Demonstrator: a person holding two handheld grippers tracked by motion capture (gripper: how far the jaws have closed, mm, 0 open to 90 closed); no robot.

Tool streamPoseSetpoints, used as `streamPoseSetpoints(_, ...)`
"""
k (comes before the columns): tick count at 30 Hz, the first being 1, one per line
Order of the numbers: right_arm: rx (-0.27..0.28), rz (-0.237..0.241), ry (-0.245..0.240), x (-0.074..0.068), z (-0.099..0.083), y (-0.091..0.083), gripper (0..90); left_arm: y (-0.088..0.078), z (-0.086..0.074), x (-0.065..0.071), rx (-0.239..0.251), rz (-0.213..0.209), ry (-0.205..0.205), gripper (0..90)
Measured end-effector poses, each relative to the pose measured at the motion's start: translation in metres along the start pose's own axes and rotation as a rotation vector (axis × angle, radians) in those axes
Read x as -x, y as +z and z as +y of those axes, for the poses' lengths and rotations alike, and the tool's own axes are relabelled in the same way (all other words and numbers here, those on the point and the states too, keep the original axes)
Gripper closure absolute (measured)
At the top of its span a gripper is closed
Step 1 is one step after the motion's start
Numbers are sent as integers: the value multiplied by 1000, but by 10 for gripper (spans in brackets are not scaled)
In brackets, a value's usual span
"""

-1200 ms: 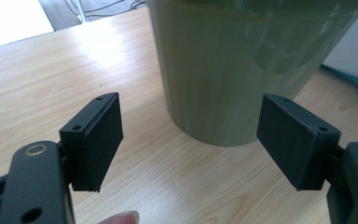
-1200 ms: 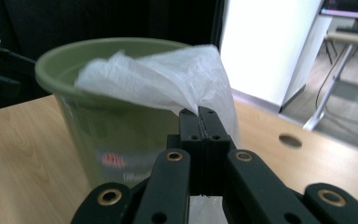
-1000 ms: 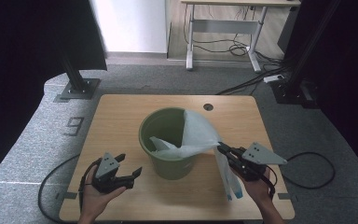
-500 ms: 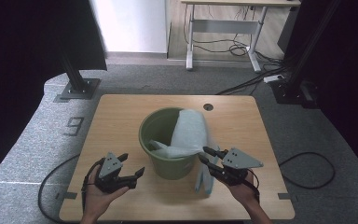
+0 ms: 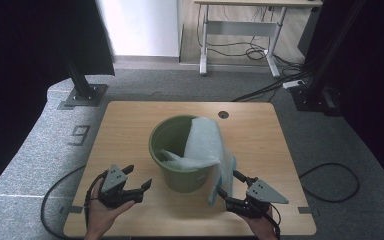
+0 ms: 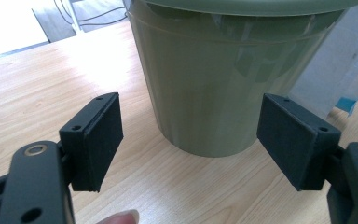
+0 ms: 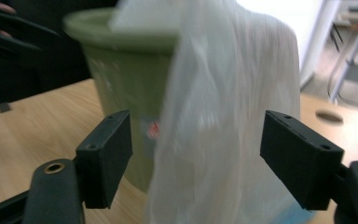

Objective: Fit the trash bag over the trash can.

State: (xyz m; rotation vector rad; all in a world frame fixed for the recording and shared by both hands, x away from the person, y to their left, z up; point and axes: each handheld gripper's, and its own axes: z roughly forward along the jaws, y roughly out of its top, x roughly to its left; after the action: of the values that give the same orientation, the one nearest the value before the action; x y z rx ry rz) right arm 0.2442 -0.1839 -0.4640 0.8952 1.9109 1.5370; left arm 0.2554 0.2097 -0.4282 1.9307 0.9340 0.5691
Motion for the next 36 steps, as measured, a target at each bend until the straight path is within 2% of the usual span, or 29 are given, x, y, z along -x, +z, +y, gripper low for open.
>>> streamPoseSetpoints(2,-32,-25,29,1,-13,9,222,0,1,2,3,-3,7,220)
streamPoseSetpoints(8,-81,-15,78,5,-28,23,238,0,4,2,15,-12,5,220)
streamPoseSetpoints(9,-97,-15,75,6,-32,28,323,0,4,3,16,-12,4,221)
streamPoseSetpoints(10,-97,-15,75,6,-32,28,323,0,4,3,16,-12,4,221)
streamPoseSetpoints(11,-100,-15,53,9,-33,30,542,-1,5,4,17,-14,8,220)
streamPoseSetpoints(12,-100,-15,53,9,-33,30,542,-1,5,4,17,-14,8,220)
streamPoseSetpoints(13,-111,-23,40,13,-33,31,698,-3,7,4,21,-15,8,220)
streamPoseSetpoints(14,-111,-23,40,13,-33,31,698,-3,7,4,21,-15,8,221)
streamPoseSetpoints(15,-104,-40,48,21,-31,27,813,-4,9,4,28,-22,8,221)
streamPoseSetpoints(16,-104,-40,48,21,-31,27,813,-4,9,4,28,-22,8,222)
streamPoseSetpoints(17,-84,-55,50,29,-26,20,874,-5,10,4,31,-24,7,223)
streamPoseSetpoints(19,-77,-60,51,32,-24,18,879,-6,12,5,38,-28,7,224)
streamPoseSetpoints(21,-41,-75,37,40,-10,6,882,-7,17,7,46,-34,14,225)
streamPoseSetpoints(22,-41,-75,37,40,-10,6,882,-7,17,7,46,-34,14,225)
streamPoseSetpoints(23,-16,-81,19,44,2,-1,883,-7,21,8,52,-43,15,225)
streamPoseSetpoints(24,-16,-81,19,44,2,-1,883,-7,21,8,52,-43,15,225)
streamPoseSetpoints(25,3,-81,-5,46,14,-7,882,-7,23,10,55,-48,18,226)
streamPoseSetpoints(30,30,-71,-42,46,32,-11,882,-4,33,14,49,-58,30,225)
streamPoseSetpoints(36,52,-47,-84,39,56,-9,875,-1,48,19,38,-54,32,225)
